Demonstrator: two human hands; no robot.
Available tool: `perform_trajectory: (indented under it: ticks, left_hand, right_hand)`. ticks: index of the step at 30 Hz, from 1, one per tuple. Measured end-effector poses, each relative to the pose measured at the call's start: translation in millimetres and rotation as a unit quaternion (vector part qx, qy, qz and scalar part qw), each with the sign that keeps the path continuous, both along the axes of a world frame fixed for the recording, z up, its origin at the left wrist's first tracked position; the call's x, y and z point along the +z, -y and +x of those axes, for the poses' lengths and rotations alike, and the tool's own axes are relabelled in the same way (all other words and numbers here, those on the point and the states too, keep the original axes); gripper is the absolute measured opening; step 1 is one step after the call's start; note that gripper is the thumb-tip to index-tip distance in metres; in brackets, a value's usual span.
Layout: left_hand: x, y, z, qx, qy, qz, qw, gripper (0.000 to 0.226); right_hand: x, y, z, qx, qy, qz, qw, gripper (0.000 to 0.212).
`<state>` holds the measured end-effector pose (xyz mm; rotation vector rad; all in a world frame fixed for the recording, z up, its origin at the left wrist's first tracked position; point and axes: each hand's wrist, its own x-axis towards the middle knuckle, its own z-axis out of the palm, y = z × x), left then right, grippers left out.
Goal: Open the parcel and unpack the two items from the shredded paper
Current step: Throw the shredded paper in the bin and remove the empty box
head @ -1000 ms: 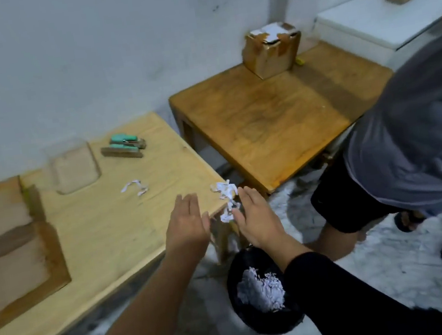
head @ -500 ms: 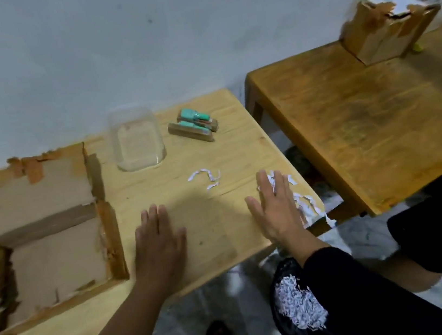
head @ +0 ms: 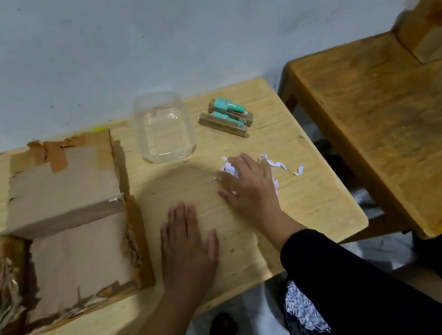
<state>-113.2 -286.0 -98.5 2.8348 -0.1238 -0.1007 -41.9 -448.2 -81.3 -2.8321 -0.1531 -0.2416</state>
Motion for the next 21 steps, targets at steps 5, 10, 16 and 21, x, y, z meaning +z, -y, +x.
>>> perform_trajectory:
  ticks: [5,10,16,21]
  left_hand:
    - [0.0,0.7,0.7,-0.008,-0.007,0.006,1.000,0.066]
    - [-0.9,4.0,1.9,-0.010,-0.006,0.004,1.000,0.068]
    - [-0.5,23.7,6.4,-0.053,-0.009,-0.020,0.998,0.067]
    - [-3.0,58.2,0.2,-0.136,0.001,-0.011,0.991,0.061]
  right_hand:
    - [2.6,24.3,-7.0,-0.072,-0.086,-0.062,0.992,0.038]
    - [-5.3,41.3,-29.5,-0.081,-0.040,0.081,0.993,0.039]
    - [-9.8,46.9,-54.0,-0.118,-0.012,0.150,0.982,0.027]
    - [5.0,59.3,-72.9,-0.225,-0.007,0.281,0.933,0.021]
